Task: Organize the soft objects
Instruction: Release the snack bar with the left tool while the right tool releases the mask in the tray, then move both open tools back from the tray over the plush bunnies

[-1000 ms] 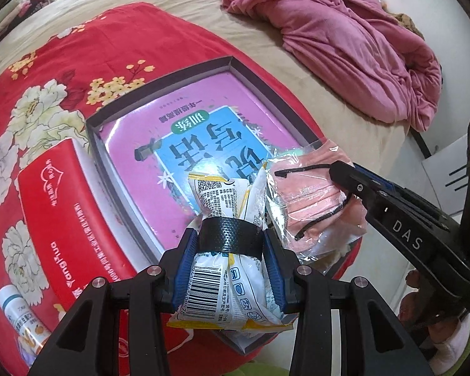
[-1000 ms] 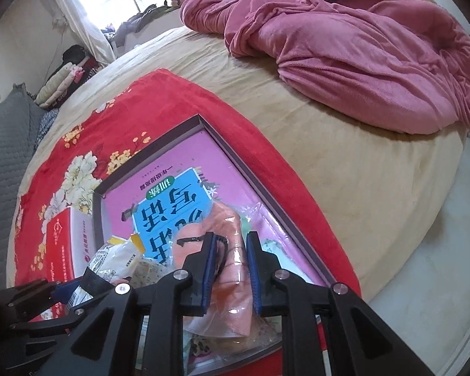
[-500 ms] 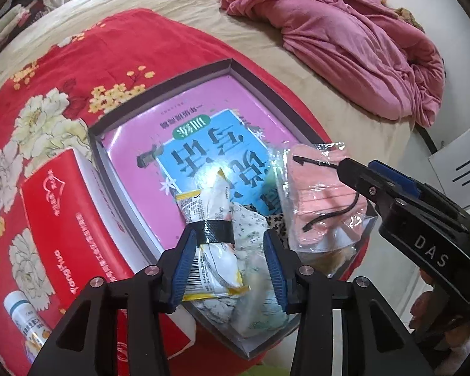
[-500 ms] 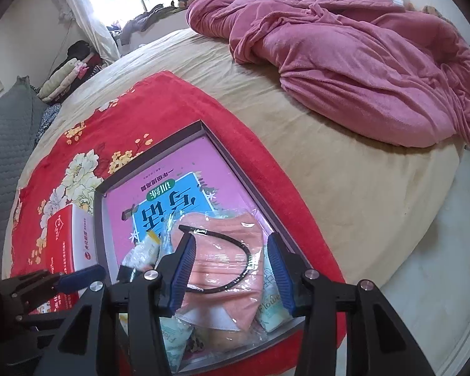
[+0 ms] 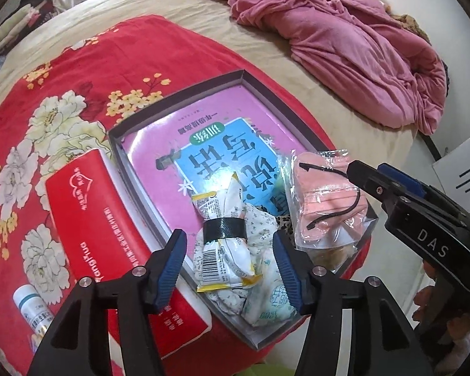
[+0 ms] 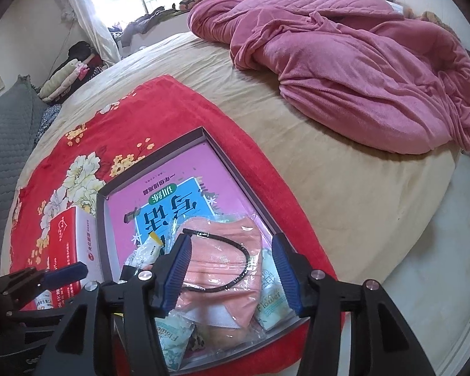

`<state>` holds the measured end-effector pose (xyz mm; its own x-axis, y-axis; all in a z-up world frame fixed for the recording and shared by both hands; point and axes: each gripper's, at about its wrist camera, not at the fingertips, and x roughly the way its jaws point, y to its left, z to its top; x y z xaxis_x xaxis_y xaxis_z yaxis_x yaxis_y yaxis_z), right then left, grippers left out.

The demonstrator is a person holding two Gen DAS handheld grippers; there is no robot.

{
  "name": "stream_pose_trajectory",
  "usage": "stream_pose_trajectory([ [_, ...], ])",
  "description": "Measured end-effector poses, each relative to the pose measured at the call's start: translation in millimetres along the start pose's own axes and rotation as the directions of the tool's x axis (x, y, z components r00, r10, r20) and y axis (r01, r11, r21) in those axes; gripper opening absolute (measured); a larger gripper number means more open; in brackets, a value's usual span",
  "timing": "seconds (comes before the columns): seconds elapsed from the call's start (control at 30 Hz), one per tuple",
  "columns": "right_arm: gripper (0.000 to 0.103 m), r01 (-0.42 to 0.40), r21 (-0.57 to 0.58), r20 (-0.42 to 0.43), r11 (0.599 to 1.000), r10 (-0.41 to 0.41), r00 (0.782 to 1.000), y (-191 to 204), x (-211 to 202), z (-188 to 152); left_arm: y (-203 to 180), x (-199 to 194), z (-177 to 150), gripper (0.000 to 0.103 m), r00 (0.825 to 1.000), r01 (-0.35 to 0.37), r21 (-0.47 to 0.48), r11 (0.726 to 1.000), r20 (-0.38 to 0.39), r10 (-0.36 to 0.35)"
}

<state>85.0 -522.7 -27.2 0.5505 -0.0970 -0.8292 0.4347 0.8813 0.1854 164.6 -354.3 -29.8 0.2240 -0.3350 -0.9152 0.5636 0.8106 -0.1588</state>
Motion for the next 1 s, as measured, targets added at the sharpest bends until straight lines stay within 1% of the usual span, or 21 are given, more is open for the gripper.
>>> stream_pose_trajectory([
  [0.07,0.054,0.003,-0.004,0.002,1.000,-0.003,1.000,0.6,-1.1,0.3,1.7,-3.3,-0.2,0.063,1.000,-0.002,-0.004,1.000,0.005,0.002],
  [0.23,0.058,0.014,-0.009,0.009,1.000,-0.014,1.000,0.8,-3.1,2.2,5.6,-12.9,-2.3,0.069,1.000,-0.012,-0.010,1.000,0.022,0.012],
  [0.5,0.060,0.034,-0.005,0.023,0.999,-0.033,0.999,-1.7,-7.3,5.8,17.4,-31.8,-5.2,0.070,0.998,-0.021,-0.034,0.999,0.057,0.023],
  [0.67,0.062,0.036,-0.004,0.050,0.999,-0.036,0.998,-0.2,-17.8,7.4,27.3,-48.2,-11.2,0.070,0.996,-0.027,-0.061,0.998,0.085,0.032],
  [0.7,0.062,0.032,-0.007,0.051,0.999,-0.032,0.998,1.5,-19.8,7.6,29.2,-50.9,-12.9,0.070,0.995,-0.029,-0.066,0.997,0.089,0.034],
  [0.8,0.065,0.014,-0.023,0.059,1.000,-0.012,0.998,10.9,-28.9,6.4,34.9,-61.4,-20.4,0.077,0.993,-0.046,-0.077,0.996,0.105,0.054],
  [1.0,0.068,-0.028,-0.071,0.073,0.997,0.033,0.997,40.5,-45.1,2.2,54.6,-85.6,-39.0,0.077,0.988,-0.063,-0.115,0.991,0.129,0.078],
])
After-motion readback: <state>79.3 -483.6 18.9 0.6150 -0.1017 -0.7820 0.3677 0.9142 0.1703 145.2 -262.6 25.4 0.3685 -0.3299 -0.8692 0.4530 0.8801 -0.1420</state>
